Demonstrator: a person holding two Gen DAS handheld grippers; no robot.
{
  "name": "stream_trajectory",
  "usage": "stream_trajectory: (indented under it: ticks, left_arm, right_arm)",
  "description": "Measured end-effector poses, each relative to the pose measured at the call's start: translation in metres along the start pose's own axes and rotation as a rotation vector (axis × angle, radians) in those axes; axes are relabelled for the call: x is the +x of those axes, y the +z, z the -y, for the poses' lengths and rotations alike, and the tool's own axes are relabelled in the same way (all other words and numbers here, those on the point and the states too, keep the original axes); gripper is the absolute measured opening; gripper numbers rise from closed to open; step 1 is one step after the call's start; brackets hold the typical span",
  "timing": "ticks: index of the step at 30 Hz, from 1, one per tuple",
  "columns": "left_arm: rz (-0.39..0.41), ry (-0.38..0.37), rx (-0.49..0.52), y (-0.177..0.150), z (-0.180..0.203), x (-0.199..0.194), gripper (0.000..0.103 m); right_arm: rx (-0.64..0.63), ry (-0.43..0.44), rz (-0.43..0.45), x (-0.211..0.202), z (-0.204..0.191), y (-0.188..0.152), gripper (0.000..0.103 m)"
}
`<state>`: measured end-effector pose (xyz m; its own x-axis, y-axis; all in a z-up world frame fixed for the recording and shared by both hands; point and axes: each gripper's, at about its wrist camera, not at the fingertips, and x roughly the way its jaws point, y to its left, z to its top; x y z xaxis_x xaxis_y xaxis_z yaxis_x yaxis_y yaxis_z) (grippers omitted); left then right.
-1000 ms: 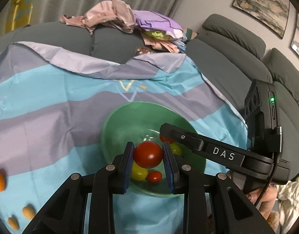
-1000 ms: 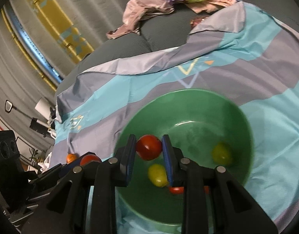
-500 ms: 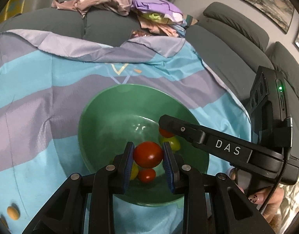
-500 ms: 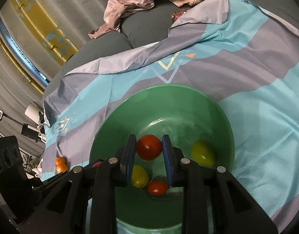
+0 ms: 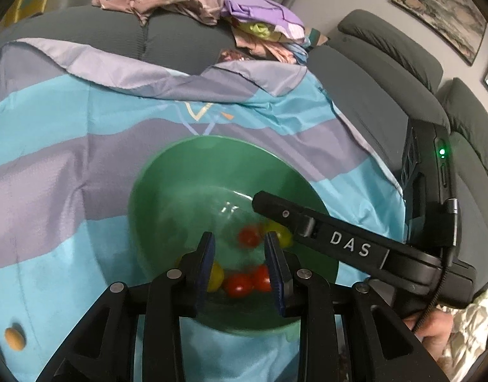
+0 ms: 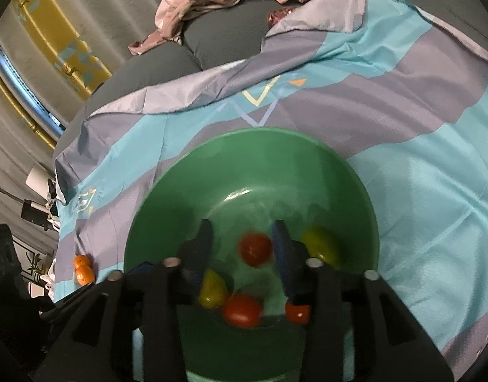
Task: Organize fruits
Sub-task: 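Open both grippers to drop the cherry tomatoes into the bowl, then move both grippers toward the two oranges on the sheet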
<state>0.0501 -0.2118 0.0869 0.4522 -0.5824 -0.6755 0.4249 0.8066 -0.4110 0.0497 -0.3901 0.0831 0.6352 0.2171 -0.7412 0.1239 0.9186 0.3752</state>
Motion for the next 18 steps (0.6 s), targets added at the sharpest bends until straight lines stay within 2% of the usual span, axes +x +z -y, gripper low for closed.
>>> stream_trajectory:
  ticks: [4, 6, 12, 18]
  left_arm:
    - [0.048, 0.021, -0.01, -0.003, -0.009, -0.03, 0.047]
    - [0.068, 0.039, -0.032, -0.007, -0.02, -0.049, 0.051]
    - [0.128, 0.154, -0.108, -0.017, -0.058, -0.097, 0.051]
    - [0.178, 0.352, -0.175, -0.04, -0.102, -0.142, 0.051]
  right_arm:
    - [-0.016, -0.005, 0.025, -0.005, -0.005, 0.0, 0.056]
    - [-0.025, -0.007, 0.031, -0.006, -0.009, 0.0, 0.057]
    - [-0.081, -0.003, 0.047, -0.007, -0.032, -0.004, 0.059]
    - [-0.175, 0.002, 0.045, -0.003, -0.063, -0.012, 0.06]
